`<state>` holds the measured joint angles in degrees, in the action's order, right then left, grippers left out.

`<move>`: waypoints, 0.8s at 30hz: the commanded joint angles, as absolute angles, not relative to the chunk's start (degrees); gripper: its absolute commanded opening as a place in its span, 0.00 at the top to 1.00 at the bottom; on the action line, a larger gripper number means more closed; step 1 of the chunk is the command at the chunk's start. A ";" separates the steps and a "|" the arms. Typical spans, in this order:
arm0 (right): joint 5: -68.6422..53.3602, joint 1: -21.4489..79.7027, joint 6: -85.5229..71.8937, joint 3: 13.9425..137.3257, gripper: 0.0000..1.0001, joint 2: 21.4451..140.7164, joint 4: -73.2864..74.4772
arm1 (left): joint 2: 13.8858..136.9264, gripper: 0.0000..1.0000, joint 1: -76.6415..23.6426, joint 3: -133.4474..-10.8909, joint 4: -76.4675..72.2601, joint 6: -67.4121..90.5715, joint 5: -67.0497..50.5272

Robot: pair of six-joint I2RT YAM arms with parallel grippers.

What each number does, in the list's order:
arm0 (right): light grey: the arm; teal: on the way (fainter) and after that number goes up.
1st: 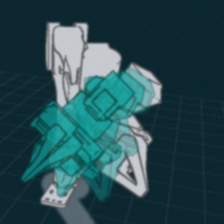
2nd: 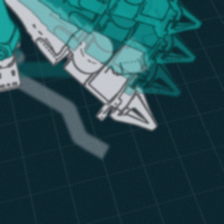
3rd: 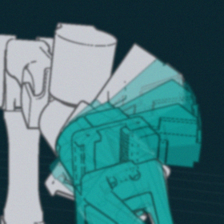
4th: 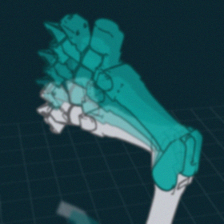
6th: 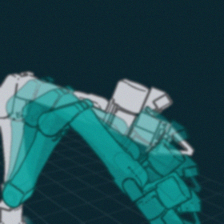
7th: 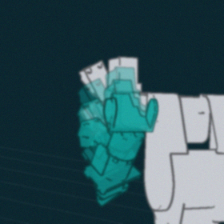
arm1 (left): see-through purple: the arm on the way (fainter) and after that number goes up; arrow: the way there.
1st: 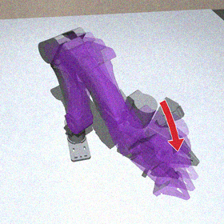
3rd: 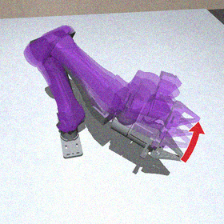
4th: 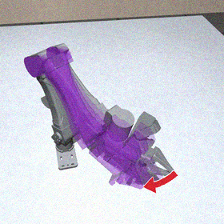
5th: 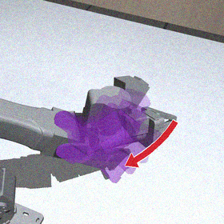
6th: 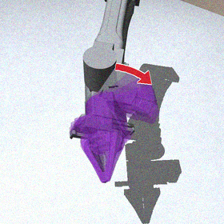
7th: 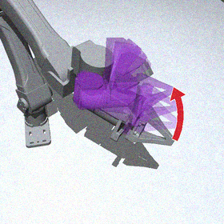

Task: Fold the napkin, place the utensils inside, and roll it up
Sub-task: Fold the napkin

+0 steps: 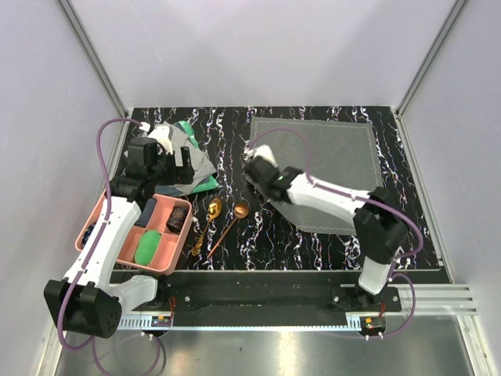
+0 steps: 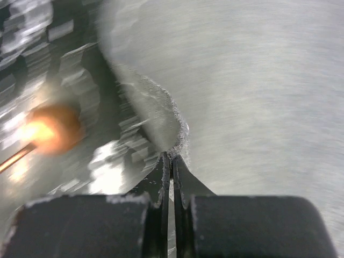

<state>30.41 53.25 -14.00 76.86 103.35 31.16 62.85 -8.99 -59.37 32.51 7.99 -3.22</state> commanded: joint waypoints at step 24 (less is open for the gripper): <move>18.19 12.13 8.35 96.14 1.00 121.01 29.44 | 68.47 0.01 -8.53 -59.24 31.20 7.47 -5.01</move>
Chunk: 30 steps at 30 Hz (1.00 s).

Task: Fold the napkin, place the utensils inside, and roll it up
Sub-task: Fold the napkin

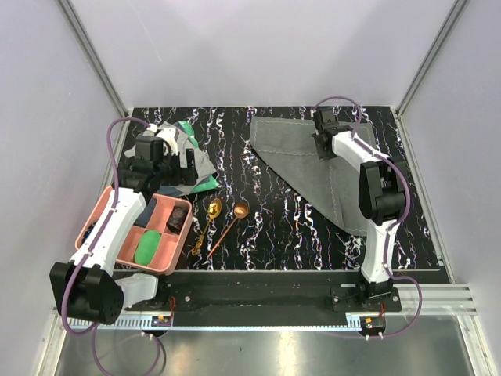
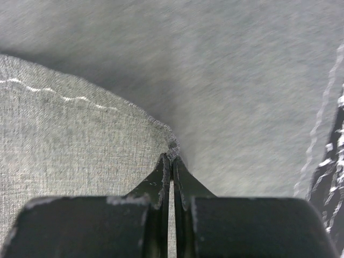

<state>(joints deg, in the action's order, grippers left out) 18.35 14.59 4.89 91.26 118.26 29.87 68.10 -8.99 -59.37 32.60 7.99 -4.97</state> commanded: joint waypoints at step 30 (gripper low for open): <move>26.37 0.44 14.33 129.19 1.00 143.08 30.23 | 71.54 0.01 -7.91 -59.41 31.55 6.77 -3.16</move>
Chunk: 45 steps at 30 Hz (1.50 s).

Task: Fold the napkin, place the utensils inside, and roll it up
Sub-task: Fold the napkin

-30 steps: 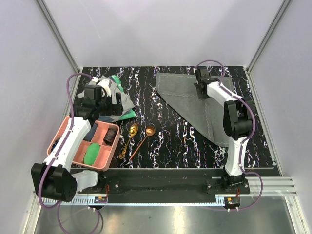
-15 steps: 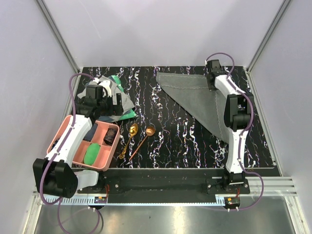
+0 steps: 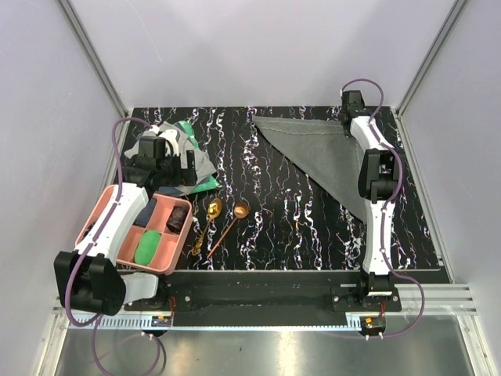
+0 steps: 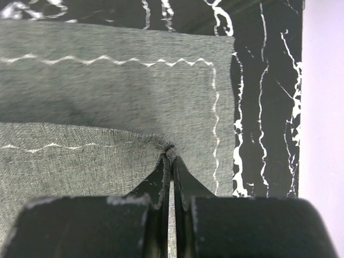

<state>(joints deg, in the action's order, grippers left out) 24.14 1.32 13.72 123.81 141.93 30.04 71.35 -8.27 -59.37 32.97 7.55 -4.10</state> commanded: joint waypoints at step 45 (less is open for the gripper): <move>25.93 -3.16 16.79 151.96 1.00 158.73 31.73 | 73.92 0.01 -7.91 -59.77 32.17 6.42 -2.46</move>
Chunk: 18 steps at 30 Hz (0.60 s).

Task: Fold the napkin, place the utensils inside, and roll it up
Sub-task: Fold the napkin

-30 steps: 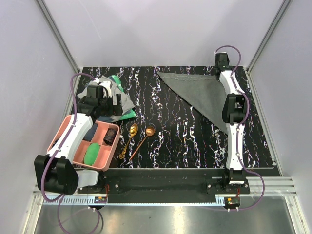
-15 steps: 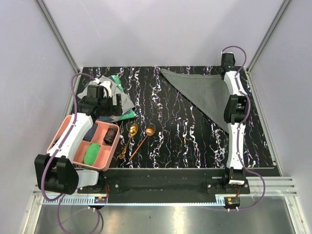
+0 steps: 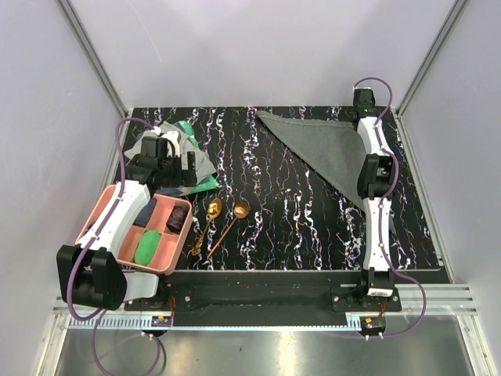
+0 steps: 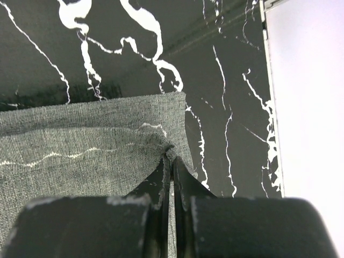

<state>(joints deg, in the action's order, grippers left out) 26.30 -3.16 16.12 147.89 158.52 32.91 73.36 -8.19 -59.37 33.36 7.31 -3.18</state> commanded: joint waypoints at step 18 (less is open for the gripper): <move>24.96 -3.34 17.58 154.25 0.70 160.32 29.62 | 74.62 0.01 -7.91 -59.94 32.43 6.50 -2.46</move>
<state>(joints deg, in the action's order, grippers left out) 26.00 -3.16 16.93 151.39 160.62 31.94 74.24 -8.19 -59.37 33.36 7.31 -3.16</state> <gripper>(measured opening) 0.163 0.987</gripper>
